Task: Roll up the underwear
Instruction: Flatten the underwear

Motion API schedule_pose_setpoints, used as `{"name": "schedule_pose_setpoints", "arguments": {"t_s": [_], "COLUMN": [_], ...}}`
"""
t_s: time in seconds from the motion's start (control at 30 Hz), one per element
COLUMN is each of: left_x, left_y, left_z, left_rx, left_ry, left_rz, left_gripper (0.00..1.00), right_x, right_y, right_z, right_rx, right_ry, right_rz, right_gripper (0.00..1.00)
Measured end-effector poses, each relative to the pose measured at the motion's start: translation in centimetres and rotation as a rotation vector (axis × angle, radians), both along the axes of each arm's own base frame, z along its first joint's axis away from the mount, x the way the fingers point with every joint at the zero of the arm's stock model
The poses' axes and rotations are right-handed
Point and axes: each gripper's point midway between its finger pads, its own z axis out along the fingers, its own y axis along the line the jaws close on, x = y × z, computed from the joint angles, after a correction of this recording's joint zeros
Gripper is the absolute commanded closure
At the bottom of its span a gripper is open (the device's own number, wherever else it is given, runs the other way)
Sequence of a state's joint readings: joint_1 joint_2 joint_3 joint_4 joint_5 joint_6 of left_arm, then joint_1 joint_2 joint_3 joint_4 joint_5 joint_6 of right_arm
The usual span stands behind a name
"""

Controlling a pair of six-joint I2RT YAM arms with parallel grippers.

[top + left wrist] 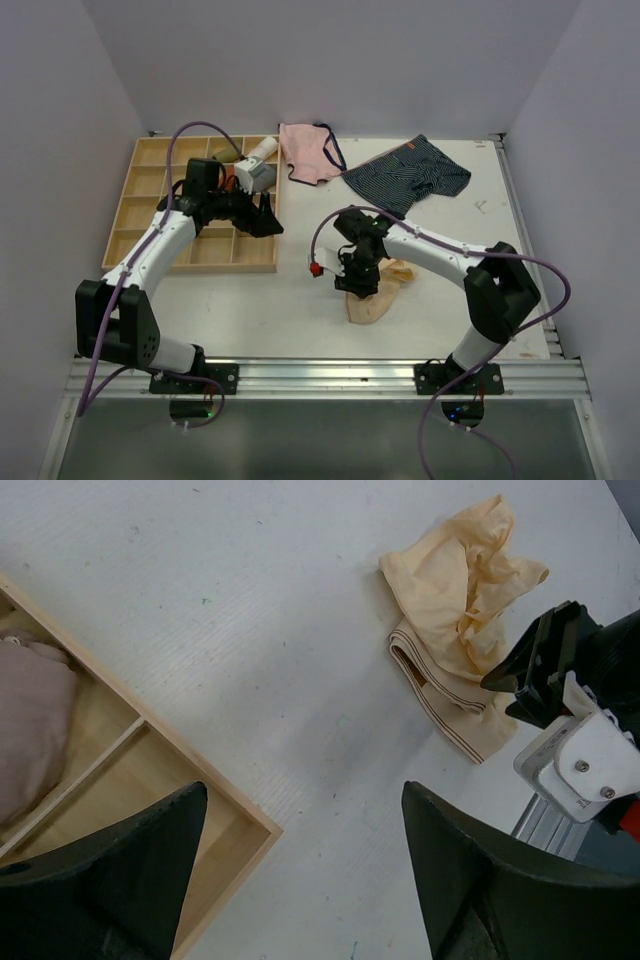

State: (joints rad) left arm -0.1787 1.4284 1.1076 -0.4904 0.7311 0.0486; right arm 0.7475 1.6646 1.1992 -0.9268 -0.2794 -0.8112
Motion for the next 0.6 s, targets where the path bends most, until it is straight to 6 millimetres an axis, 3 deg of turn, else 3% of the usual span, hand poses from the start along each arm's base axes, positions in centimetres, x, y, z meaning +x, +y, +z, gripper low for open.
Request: {"name": "schedule_pose_setpoints", "arguments": {"t_s": [0.3, 0.43, 0.47, 0.5, 0.6], "left_x": [-0.1, -0.5, -0.6, -0.7, -0.9], "left_y": [0.4, 0.5, 0.5, 0.5, 0.6], "left_z": [-0.6, -1.3, -1.5, -1.6, -1.9], "left_rx": [0.007, 0.015, 0.016, 0.018, 0.021], "left_ry": [0.009, 0.022, 0.025, 0.029, 0.034], "left_rz": [0.004, 0.001, 0.0, -0.002, -0.004], "left_gripper": [0.17, 0.17, 0.17, 0.17, 0.17], "right_x": [-0.8, -0.5, -0.4, -0.3, 0.5], "right_y": [-0.8, -0.9, -0.8, -0.8, -0.1], "right_z": [-3.5, -4.1, -4.1, -3.9, -2.6], "right_rx": [-0.077, -0.092, -0.092, -0.092, -0.08], "right_ry": [0.064, 0.05, 0.047, 0.042, 0.026], "right_rz": [0.048, 0.067, 0.068, 0.07, 0.059], "right_gripper": [0.57, 0.81, 0.93, 0.98, 1.0]}}
